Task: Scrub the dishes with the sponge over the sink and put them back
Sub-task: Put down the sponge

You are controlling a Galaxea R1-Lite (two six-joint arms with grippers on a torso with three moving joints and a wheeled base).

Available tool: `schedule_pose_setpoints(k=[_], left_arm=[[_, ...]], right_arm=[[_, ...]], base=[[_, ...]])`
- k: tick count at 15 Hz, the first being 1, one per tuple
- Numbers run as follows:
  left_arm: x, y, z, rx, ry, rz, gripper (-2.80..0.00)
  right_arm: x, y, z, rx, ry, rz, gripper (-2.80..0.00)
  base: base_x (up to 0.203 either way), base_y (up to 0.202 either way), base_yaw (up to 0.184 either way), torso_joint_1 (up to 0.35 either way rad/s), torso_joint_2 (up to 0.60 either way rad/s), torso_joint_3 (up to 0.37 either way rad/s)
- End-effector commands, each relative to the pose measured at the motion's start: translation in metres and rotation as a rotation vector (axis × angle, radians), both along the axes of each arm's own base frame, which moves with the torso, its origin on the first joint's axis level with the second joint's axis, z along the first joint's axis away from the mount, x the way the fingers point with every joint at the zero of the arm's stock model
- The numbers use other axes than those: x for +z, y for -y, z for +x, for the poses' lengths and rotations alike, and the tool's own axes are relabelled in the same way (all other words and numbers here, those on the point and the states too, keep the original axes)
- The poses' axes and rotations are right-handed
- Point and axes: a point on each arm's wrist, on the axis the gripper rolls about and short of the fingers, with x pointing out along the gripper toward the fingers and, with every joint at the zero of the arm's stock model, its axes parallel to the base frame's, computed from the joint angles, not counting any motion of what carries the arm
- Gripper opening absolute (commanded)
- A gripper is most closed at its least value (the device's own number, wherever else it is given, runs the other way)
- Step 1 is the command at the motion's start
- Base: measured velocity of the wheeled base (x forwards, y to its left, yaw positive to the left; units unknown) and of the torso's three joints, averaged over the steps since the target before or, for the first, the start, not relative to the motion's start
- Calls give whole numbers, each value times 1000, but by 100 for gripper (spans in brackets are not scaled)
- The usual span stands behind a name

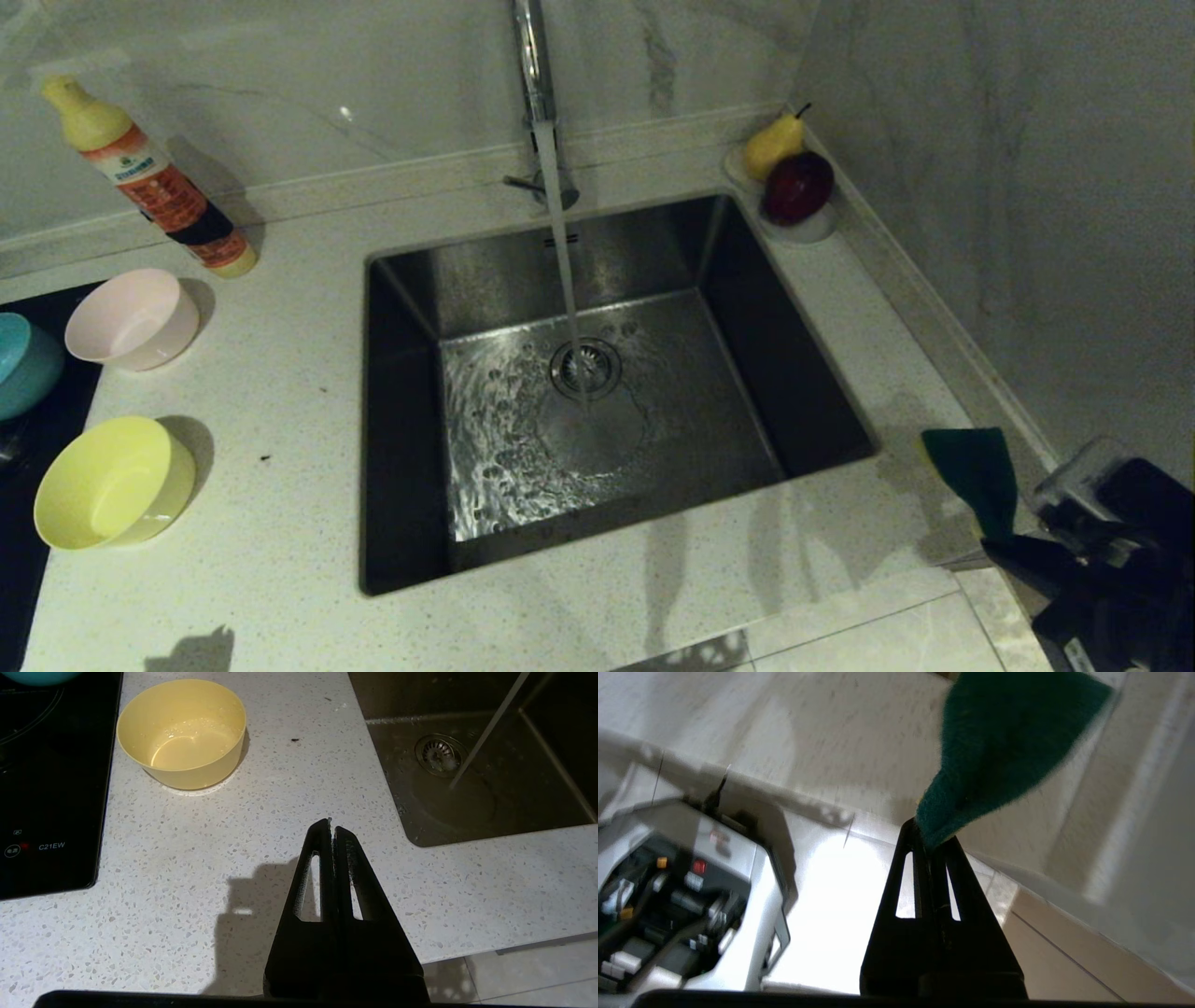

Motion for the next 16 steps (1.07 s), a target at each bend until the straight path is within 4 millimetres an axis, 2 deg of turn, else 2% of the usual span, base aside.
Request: schedule_pose_setpoints(k=[1, 3, 7, 9, 16], left_arm=[[-11, 0, 3, 1, -41, -1, -280], [-11, 0, 3, 1, -41, -1, -280], [-11, 0, 3, 1, -41, -1, -280], [-11, 0, 3, 1, -41, -1, -280], [-11, 0, 3, 1, -41, -1, -280]], right_arm=[[-19, -5, 21, -30, -17, -3, -280], [-21, -2, 32, -52, -12, 9, -280], [-27, 2, 37, -48, -37, -12, -280], [-25, 6, 46, -75, -23, 3, -280], [-31, 1, 58, -67, -21, 10, -280]], base=[[0, 0, 0, 0, 0, 0], [0, 0, 0, 0, 0, 0], [0, 0, 0, 0, 0, 0], [0, 0, 0, 0, 0, 0], [0, 0, 0, 0, 0, 0]])
